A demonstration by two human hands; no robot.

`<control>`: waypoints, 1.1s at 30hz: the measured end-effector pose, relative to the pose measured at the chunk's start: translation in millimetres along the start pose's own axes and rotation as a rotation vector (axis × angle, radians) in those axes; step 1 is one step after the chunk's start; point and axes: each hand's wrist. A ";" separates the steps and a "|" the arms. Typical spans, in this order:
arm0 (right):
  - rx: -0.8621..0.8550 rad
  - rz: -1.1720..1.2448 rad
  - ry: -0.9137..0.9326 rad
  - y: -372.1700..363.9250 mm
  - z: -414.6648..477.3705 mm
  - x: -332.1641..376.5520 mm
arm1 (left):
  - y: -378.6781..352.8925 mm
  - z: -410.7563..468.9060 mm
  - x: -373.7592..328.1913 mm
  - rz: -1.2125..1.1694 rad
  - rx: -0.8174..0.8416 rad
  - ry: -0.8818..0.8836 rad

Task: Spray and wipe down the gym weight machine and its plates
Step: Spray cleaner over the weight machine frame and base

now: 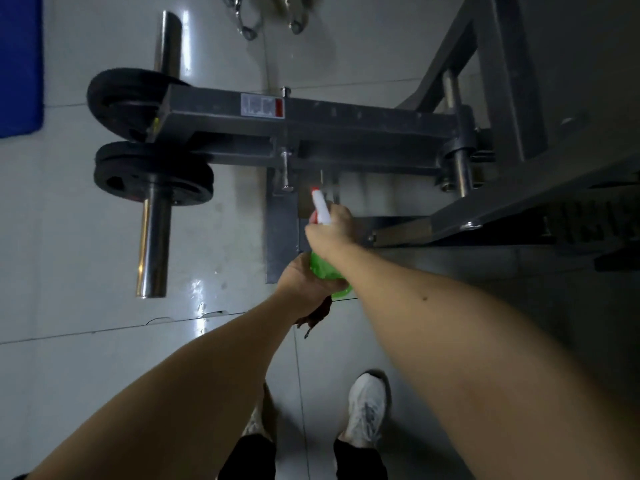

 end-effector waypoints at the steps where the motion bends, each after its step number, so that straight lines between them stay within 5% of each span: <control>1: 0.037 -0.013 0.032 -15.9 -1.3 2.0 | 7.6 -0.2 9.2 -0.014 -0.027 0.007; 8: 0.004 0.008 -0.009 -35.4 -8.6 11.1 | 26.7 2.6 32.9 -0.008 -0.043 0.026; 19: -0.263 0.085 -0.209 69.3 21.2 -63.0 | -58.3 25.0 -23.3 -0.037 0.208 -0.033; 24: -0.205 0.002 -0.224 61.0 16.8 -88.4 | -77.5 23.9 -7.3 0.011 0.212 -0.014; 33: 0.110 -0.020 -0.245 -86.1 -37.1 -129.8 | -47.6 9.0 138.9 0.133 0.155 0.226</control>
Point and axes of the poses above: each hand's wrist, its own z-axis towards the middle knuckle, its own y-axis out of the back of the hand, x = y × z, and after that the axes turned 2 degrees about -z, right-handed
